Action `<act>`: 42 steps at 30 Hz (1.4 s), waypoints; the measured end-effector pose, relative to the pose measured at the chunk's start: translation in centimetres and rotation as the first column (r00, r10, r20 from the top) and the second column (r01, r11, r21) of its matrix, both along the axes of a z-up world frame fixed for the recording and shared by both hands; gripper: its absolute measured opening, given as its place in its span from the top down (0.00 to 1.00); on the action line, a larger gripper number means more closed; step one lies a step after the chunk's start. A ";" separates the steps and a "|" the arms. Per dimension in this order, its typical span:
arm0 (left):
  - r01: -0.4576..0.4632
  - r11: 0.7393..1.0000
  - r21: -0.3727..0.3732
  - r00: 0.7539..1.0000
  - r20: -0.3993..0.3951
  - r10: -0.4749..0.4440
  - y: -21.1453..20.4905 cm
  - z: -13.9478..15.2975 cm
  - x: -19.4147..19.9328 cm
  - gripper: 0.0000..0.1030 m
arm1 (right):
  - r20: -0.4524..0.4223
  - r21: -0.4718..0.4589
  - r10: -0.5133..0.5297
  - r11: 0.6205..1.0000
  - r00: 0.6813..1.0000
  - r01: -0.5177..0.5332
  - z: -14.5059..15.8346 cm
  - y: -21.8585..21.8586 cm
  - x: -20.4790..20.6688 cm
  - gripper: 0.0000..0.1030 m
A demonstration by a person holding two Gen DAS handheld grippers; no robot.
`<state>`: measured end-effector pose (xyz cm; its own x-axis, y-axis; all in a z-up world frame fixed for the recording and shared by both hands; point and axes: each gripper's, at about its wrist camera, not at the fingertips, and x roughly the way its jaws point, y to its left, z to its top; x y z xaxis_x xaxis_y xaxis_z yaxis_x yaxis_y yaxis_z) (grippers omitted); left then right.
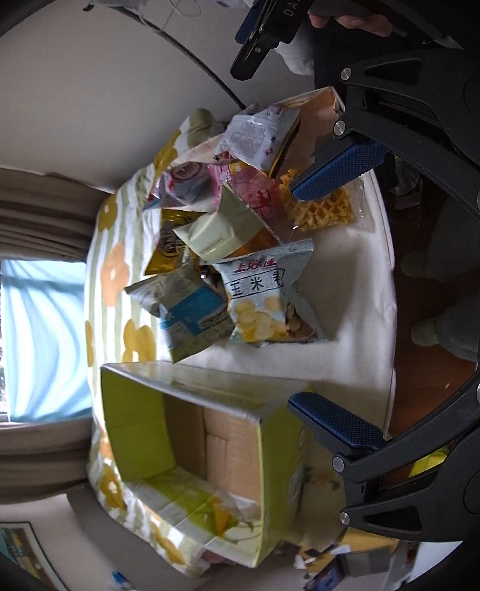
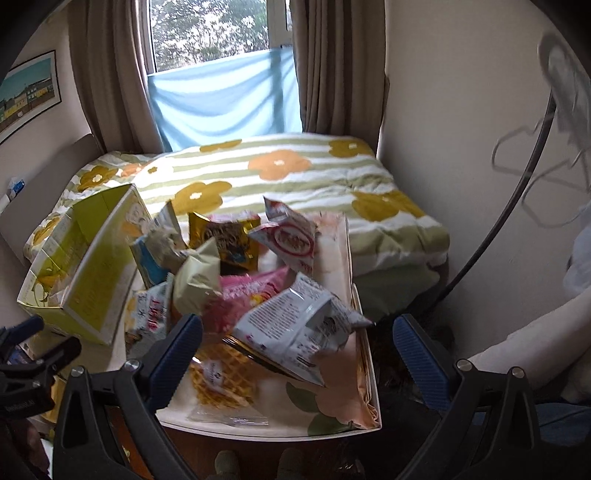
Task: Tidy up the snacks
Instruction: 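Grasp the grey corn chip bag with the left gripper while the right grasps the white chip bag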
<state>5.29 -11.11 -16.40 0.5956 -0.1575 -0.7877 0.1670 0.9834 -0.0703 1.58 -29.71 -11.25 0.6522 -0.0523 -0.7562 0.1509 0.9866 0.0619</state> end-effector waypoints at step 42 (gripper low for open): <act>0.832 0.386 0.399 0.551 -0.516 -0.655 -7.3 -12.8 10.4 0.26 | -0.334 0.168 -0.369 0.882 0.867 0.440 -9.5 -2.3 9.5 0.00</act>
